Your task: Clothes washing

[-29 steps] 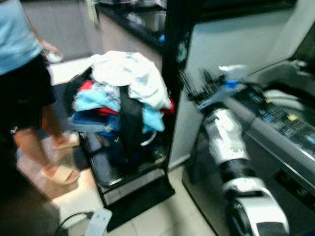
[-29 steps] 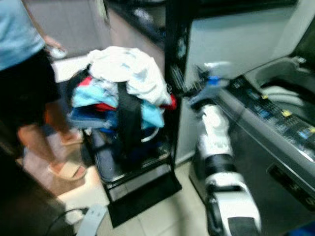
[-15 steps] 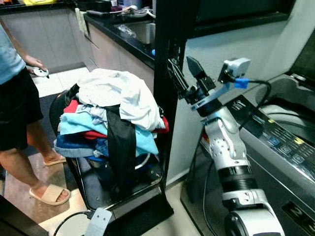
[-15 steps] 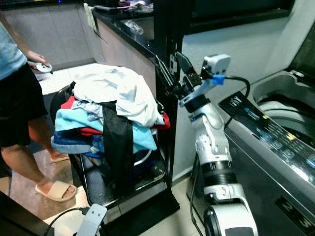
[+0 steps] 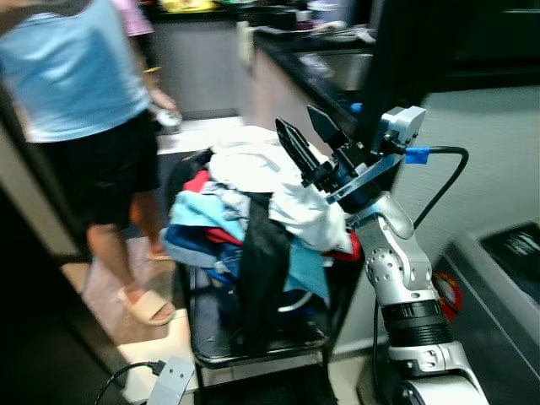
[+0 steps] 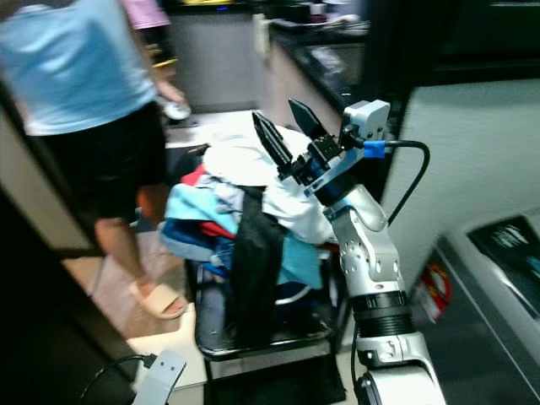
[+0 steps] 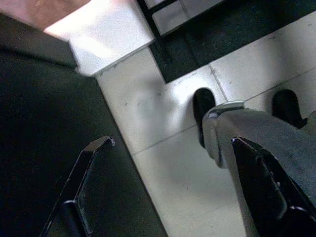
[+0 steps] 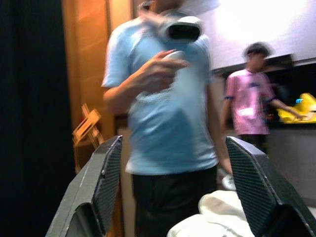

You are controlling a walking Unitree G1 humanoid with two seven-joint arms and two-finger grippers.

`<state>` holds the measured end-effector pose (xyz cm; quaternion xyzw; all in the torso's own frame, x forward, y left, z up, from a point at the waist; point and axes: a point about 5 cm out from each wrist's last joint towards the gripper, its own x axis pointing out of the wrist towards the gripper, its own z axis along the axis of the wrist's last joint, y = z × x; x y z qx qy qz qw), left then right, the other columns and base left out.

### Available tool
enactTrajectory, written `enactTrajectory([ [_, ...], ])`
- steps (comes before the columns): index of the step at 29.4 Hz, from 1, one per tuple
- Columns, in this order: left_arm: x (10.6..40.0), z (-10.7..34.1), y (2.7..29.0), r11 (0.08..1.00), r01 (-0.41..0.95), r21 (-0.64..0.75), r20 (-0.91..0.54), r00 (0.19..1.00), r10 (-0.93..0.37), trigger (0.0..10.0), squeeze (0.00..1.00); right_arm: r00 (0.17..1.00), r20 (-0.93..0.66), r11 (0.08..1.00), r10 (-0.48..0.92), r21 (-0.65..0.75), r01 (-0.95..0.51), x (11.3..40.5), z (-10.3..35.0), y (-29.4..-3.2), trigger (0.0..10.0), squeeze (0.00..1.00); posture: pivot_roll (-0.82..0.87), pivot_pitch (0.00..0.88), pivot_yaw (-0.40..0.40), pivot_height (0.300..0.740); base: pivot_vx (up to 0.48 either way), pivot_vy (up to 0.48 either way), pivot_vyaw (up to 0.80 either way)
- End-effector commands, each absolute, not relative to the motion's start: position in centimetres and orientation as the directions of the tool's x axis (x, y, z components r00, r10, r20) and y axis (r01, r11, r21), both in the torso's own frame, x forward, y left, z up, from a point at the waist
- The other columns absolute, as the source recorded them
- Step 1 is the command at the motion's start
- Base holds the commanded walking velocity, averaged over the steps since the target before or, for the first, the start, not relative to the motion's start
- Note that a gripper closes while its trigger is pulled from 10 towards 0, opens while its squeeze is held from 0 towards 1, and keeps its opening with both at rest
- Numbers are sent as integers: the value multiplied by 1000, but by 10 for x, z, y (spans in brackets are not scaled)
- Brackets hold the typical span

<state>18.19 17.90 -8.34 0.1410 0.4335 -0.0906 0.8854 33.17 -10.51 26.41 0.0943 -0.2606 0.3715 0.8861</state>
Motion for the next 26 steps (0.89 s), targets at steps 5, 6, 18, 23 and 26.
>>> enactTrajectory([
  [5, 174, -87, 184, 937, 300, 179, -814, 581, -30, 10000, 0, 669, 403, 757, 624, -101, -645, 335, 251, -90, 10000, 0, 91, 22, -16, 740, 0, 0, 0],
  [6, 174, -87, 184, 937, 300, 179, -814, 581, -30, 10000, 0, 669, 403, 757, 624, -101, -645, 335, 251, -90, 10000, 0, 91, 22, -16, 740, 0, 0, 0],
  [18, 169, -89, 186, 941, 287, 180, -819, 574, -19, 10000, 0, 882, 74, 879, 466, -152, -452, 359, 208, -107, 10000, 0, 95, 29, -24, 740, 0, 0, 0],
  [23, 169, -89, 185, 942, 283, 178, -819, 574, -18, 10000, 0, 897, 8, 891, 442, -122, -438, 360, 199, -107, 10000, 0, 94, 30, -30, 740, 0, 0, 0],
  [26, 170, -89, 184, 943, 282, 176, -818, 575, -19, 10000, 0, 905, 1, 898, 426, -120, -423, 361, 199, -106, 10000, 0, 94, 30, -31, 740, 0, 0, 0],
])
